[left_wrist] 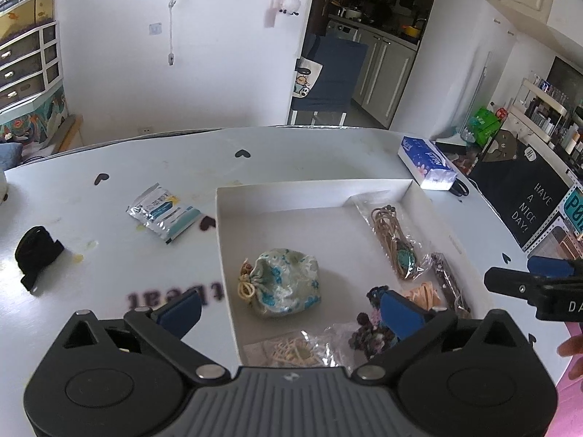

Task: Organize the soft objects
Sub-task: 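Move both open tools from the tray toward the black pouch and sachet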

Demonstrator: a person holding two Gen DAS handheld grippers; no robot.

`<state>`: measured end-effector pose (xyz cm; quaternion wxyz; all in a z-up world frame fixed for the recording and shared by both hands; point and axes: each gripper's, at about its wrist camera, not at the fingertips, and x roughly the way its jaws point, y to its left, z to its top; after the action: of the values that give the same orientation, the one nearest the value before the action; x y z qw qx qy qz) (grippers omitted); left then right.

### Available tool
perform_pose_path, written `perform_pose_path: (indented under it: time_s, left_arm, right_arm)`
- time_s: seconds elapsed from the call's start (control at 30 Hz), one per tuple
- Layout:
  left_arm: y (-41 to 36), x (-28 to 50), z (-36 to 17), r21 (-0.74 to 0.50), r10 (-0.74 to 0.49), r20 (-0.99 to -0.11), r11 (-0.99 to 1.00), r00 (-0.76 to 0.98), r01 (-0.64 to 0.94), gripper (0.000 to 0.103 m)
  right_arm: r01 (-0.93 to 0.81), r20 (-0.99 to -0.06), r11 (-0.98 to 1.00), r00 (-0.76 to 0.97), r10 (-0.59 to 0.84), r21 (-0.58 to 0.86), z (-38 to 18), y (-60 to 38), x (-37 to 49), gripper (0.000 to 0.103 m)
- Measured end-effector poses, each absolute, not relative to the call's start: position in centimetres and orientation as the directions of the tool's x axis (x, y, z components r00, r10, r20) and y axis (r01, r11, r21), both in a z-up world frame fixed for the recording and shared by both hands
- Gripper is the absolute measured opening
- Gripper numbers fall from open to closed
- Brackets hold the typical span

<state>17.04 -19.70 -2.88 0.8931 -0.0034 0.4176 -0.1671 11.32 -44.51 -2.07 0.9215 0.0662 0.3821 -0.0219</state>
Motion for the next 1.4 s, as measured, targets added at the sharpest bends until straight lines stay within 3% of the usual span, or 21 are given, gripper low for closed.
perform_pose_path:
  time_s: [0.67,1.4]
  left_arm:
    - [-12.4,16.4,-2.4,-0.146,-0.291,-0.730,0.950,0.619,0.274,0.103]
    - [0.5,18.2,-2.7,-0.151,-0.189,-0.713,0.982,0.675,0.114,0.103]
  right_arm:
    - [0.108,-0.699,0.989,0.715,-0.010,0.097,-2.2,-37.5,10.7,0.103]
    - [0.014,-0.693,0.992,0.717,0.075,0.123,-2.9,-26.4,15.9,0.103]
